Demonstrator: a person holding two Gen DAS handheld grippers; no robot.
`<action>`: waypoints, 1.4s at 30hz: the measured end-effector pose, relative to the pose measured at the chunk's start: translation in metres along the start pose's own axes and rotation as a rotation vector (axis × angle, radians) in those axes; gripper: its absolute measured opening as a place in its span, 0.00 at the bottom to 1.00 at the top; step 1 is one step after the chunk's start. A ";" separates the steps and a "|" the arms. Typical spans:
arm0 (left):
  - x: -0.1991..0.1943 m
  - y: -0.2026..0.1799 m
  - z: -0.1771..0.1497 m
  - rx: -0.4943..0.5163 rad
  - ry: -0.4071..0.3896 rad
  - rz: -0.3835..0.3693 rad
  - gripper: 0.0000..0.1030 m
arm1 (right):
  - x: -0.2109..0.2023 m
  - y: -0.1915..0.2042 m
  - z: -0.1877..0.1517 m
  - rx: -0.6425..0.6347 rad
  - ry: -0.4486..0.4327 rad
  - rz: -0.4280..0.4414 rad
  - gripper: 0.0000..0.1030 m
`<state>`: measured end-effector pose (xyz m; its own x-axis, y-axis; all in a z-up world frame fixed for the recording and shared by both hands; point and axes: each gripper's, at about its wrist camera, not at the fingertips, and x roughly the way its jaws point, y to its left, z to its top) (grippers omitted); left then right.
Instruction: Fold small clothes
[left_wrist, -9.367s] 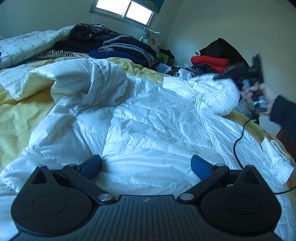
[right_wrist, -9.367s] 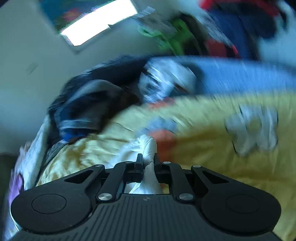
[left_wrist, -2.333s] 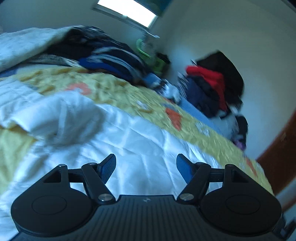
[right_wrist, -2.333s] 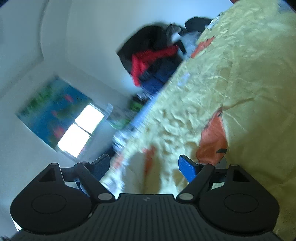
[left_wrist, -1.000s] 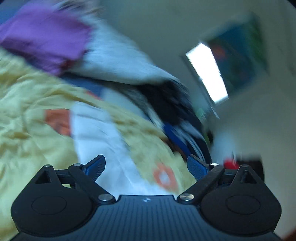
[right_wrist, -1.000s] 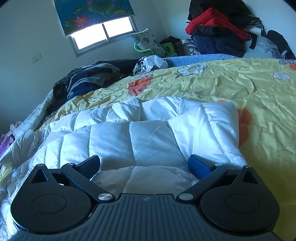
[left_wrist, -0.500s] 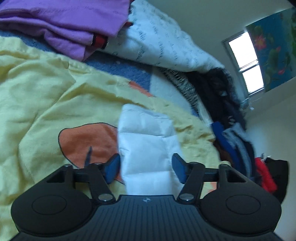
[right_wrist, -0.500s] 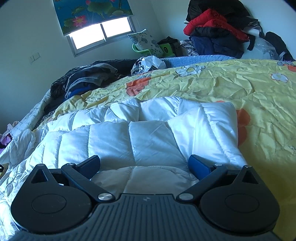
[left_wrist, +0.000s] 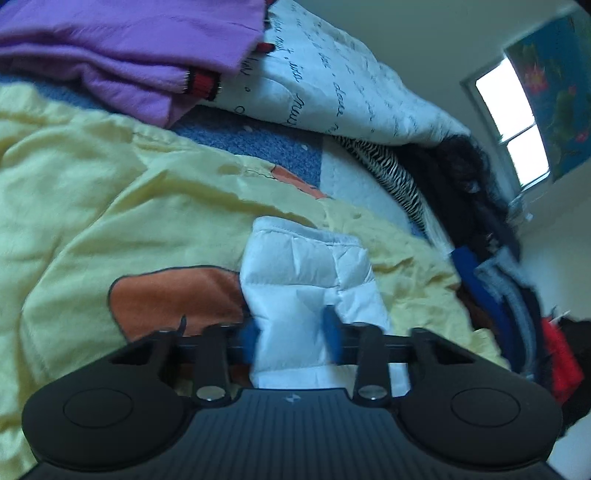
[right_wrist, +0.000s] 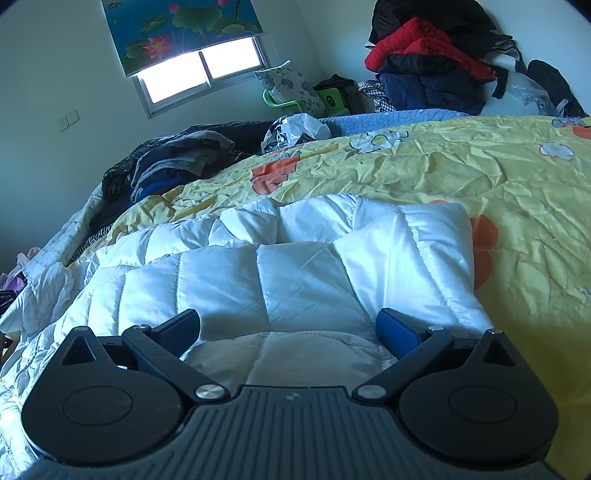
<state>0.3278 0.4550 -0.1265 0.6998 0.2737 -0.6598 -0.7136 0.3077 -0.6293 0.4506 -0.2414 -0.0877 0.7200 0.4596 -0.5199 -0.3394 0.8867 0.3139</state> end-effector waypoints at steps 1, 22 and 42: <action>0.000 -0.004 -0.001 0.013 0.001 0.007 0.15 | 0.000 0.000 0.000 0.001 0.000 0.000 0.98; -0.186 -0.201 -0.234 0.729 0.055 -0.659 0.10 | -0.004 -0.005 -0.001 0.054 -0.021 0.035 0.98; -0.158 -0.155 -0.419 1.069 0.189 -0.715 0.60 | -0.004 -0.005 0.010 0.075 0.044 0.028 0.98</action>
<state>0.3152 -0.0177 -0.0970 0.8350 -0.3572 -0.4185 0.2532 0.9248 -0.2840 0.4552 -0.2481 -0.0796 0.6832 0.4876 -0.5436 -0.3118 0.8679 0.3867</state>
